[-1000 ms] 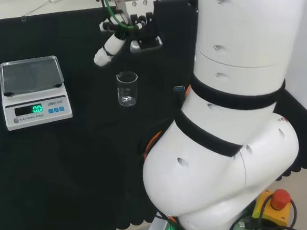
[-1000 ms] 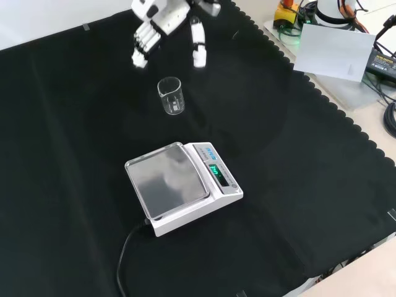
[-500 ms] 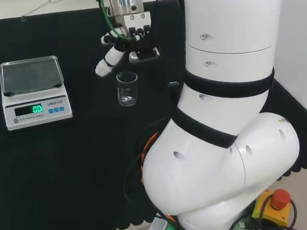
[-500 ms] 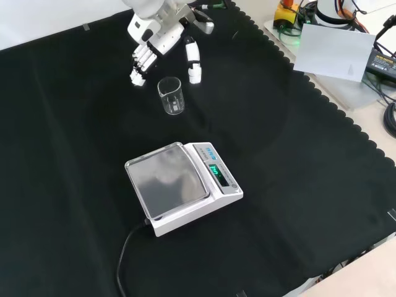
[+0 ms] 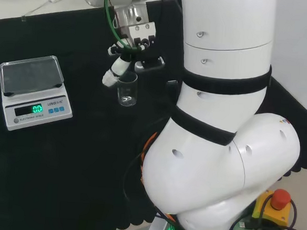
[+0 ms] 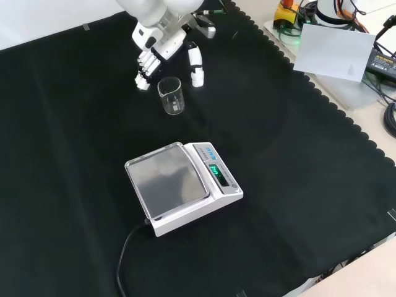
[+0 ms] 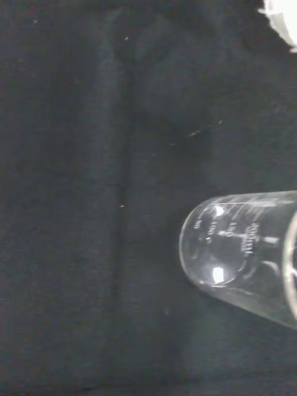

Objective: Pick up the beaker.

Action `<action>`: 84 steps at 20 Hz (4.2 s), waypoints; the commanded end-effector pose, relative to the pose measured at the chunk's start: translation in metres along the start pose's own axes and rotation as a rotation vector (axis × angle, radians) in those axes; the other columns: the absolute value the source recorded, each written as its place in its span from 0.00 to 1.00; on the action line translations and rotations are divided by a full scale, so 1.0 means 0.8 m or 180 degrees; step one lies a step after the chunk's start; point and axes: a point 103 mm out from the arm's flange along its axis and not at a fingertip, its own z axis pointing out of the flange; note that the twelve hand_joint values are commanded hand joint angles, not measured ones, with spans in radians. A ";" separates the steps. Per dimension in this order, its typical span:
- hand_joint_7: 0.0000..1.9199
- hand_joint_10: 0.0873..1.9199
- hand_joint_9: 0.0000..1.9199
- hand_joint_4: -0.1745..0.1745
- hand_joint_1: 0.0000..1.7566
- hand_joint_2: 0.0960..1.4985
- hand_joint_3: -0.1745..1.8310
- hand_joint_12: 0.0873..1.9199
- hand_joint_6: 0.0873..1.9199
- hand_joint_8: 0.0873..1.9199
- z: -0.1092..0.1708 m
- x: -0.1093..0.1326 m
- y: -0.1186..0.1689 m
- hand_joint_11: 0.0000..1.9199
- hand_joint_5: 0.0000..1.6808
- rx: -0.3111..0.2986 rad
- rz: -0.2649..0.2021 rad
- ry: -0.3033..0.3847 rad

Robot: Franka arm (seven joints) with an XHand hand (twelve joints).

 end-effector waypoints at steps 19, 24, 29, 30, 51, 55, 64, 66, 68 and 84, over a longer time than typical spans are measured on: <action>0.00 0.29 0.00 0.63 0.35 0.38 0.11 0.54 0.00 0.00 0.050 0.012 0.011 0.00 0.00 0.0185 -0.0003 -0.0068; 0.00 0.30 0.00 0.64 0.36 0.39 0.11 0.55 0.00 0.00 0.052 0.016 0.012 0.00 0.00 0.0185 0.0000 -0.0097; 0.01 0.32 0.00 0.64 0.37 0.39 0.11 0.56 0.00 0.00 0.062 0.027 0.023 0.00 0.00 0.0175 0.0045 -0.0216; 0.01 0.32 0.00 0.64 0.37 0.39 0.11 0.57 0.00 0.00 0.065 0.033 0.027 0.00 0.00 0.0173 0.0048 -0.0215; 0.34 0.31 0.49 0.56 0.79 0.21 0.48 0.59 0.30 0.32 0.086 0.038 0.035 0.48 0.38 -0.0793 0.0262 -0.0282; 0.50 0.35 0.60 0.23 0.86 0.27 0.45 0.46 0.51 0.41 0.087 0.039 0.035 0.60 0.51 -0.0937 0.0248 -0.0252; 0.60 0.33 0.70 0.00 0.87 0.39 0.39 0.39 0.51 0.37 0.068 0.034 0.030 0.64 0.60 -0.1011 0.0219 -0.0228; 0.60 0.34 0.70 0.00 0.87 0.39 0.40 0.38 0.52 0.38 0.061 0.035 0.024 0.64 0.60 -0.1031 0.0200 -0.0228; 0.59 0.35 0.70 0.00 0.87 0.38 0.41 0.38 0.52 0.39 0.049 0.034 0.016 0.65 0.59 -0.1051 0.0176 -0.0249; 0.59 0.36 0.69 0.00 0.87 0.37 0.42 0.37 0.53 0.41 -0.092 0.109 -0.029 0.65 0.58 -0.1275 -0.0142 -0.0435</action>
